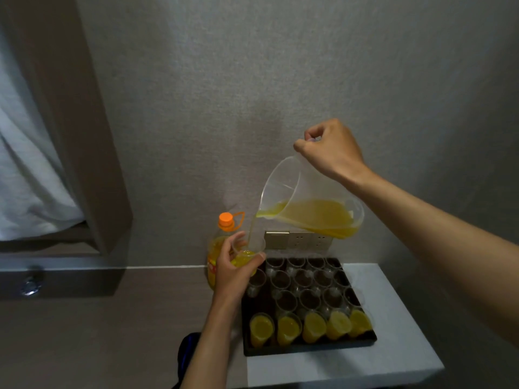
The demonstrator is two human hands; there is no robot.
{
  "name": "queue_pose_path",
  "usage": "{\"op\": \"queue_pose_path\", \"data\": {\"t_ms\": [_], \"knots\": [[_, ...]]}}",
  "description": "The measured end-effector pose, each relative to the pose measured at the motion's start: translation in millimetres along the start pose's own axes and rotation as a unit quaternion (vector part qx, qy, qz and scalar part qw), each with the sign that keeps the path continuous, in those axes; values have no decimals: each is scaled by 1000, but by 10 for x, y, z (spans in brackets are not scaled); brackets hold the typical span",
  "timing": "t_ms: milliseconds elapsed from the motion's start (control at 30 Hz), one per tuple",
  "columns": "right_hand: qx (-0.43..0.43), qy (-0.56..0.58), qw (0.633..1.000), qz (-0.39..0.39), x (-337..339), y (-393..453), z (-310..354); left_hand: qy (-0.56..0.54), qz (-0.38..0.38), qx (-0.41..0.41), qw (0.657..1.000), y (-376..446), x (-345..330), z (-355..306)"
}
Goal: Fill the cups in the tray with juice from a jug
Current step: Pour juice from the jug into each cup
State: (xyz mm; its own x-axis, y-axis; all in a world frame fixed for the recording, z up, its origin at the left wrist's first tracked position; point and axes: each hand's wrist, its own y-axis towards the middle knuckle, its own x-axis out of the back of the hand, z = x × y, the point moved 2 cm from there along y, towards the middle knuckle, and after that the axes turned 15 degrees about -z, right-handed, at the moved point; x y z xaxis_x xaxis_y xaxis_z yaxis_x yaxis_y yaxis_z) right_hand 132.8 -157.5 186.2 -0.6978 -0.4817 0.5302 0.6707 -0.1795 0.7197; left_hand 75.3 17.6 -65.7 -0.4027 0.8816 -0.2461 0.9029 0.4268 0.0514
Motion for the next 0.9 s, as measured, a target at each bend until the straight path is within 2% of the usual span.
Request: {"op": "queue_pose_path", "data": {"t_ms": [900], "knots": [[1,27,1000,4,46,11,73,-11,-9,-7,1000,-38,6,-26]]}}
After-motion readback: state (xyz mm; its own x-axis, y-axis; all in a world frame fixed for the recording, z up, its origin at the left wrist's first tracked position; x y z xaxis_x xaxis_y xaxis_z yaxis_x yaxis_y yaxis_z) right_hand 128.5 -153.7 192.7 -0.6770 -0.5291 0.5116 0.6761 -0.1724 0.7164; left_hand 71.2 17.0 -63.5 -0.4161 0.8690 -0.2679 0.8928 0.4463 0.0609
